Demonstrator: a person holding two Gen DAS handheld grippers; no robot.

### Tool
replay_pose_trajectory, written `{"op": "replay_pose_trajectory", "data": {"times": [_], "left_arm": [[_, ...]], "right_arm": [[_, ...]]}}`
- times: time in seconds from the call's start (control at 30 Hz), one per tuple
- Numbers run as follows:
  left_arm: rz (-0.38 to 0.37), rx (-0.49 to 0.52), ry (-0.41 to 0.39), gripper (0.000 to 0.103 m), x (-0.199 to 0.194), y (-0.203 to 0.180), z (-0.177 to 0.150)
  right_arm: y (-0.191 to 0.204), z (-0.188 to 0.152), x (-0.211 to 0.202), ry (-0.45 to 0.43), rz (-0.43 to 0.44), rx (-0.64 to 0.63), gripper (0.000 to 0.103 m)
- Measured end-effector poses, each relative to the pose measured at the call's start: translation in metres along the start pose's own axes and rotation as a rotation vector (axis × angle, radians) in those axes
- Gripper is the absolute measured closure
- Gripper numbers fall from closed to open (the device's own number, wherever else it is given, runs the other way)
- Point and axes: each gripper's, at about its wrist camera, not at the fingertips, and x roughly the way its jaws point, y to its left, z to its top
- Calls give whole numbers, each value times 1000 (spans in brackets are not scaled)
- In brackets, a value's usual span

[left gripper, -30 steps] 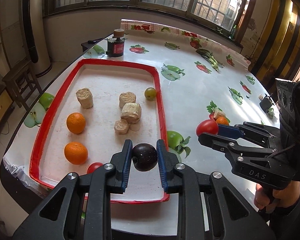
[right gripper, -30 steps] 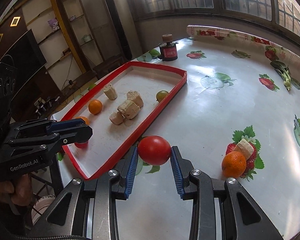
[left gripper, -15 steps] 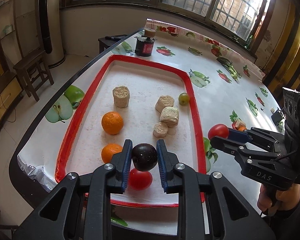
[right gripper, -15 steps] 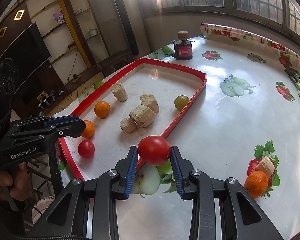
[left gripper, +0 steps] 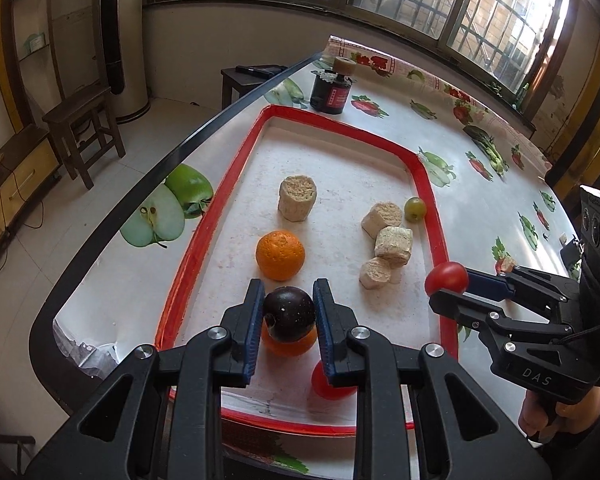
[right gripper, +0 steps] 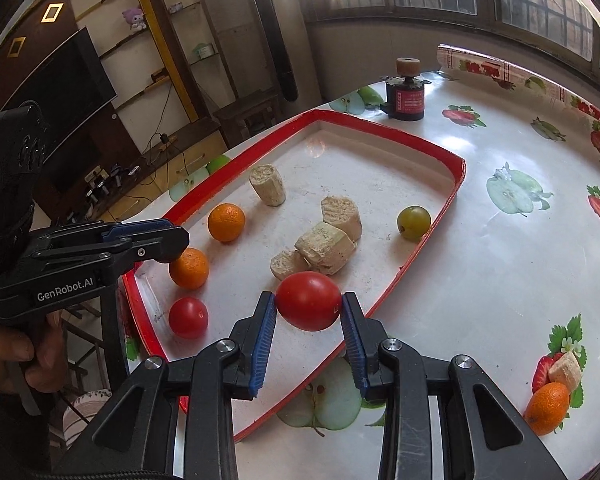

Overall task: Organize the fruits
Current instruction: 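Carry the plum in the left tool over the tray while the right tool carries the tomato, then open the left tool to drop the plum in the tray while the right tool releases the tomato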

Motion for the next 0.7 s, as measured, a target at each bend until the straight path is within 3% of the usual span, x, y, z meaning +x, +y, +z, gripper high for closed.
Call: {"op": "replay_pose_trajectory", "data": {"times": [0.7], "left_arm": [[30, -2, 5, 80, 7, 7, 1]], "right_arm": [[2, 0, 20, 38, -2, -15, 68]]}}
